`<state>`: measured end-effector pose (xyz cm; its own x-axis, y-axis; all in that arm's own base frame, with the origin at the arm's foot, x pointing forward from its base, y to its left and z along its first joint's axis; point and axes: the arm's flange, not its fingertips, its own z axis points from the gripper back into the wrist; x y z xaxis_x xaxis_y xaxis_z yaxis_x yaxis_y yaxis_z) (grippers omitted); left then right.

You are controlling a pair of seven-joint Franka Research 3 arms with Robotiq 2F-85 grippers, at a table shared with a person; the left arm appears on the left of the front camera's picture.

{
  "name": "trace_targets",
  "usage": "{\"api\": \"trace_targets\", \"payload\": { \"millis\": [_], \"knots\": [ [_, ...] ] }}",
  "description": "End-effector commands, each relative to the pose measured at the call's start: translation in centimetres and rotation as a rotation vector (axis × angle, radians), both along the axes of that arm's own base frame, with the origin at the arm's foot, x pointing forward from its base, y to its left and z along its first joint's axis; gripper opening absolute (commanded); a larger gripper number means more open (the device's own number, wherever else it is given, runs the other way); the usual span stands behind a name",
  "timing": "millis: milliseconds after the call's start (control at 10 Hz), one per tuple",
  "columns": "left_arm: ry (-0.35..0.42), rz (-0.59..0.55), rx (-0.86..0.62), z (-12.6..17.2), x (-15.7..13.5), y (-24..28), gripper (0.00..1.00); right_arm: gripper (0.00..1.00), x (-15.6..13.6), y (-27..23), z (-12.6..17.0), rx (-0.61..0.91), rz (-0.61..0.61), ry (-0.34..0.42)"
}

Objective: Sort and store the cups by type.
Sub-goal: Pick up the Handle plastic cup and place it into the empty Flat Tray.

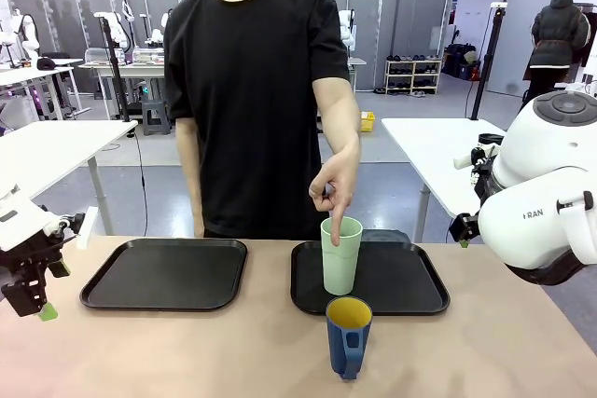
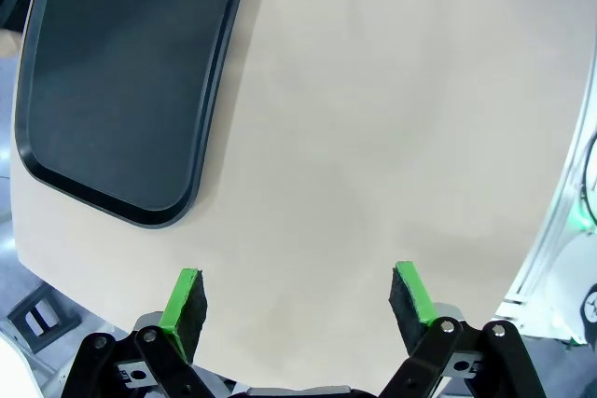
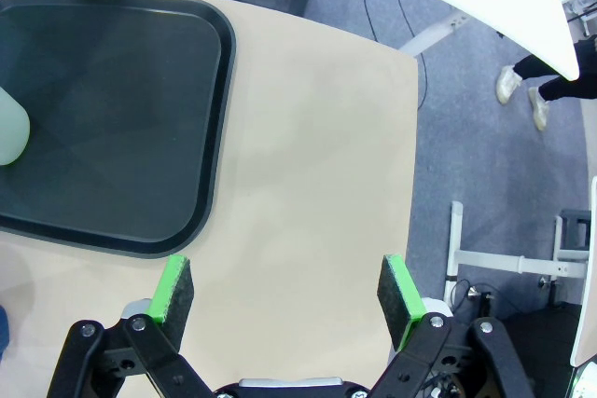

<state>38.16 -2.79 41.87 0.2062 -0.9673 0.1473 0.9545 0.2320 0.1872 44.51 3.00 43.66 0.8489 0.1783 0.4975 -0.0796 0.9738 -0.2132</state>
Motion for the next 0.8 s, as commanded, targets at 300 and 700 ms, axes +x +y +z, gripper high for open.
{"api": "trace_targets", "payload": {
  "millis": [300,700],
  "knots": [
    [-0.007,0.012,0.018,0.1,0.0,0.0,1.0,1.0,1.4,-1.6,2.2,-0.062,0.368,0.071],
    [-0.007,0.012,0.018,0.1,0.0,0.0,1.0,1.0,0.6,-1.0,3.1,-0.327,0.8,0.17]
  ]
}}
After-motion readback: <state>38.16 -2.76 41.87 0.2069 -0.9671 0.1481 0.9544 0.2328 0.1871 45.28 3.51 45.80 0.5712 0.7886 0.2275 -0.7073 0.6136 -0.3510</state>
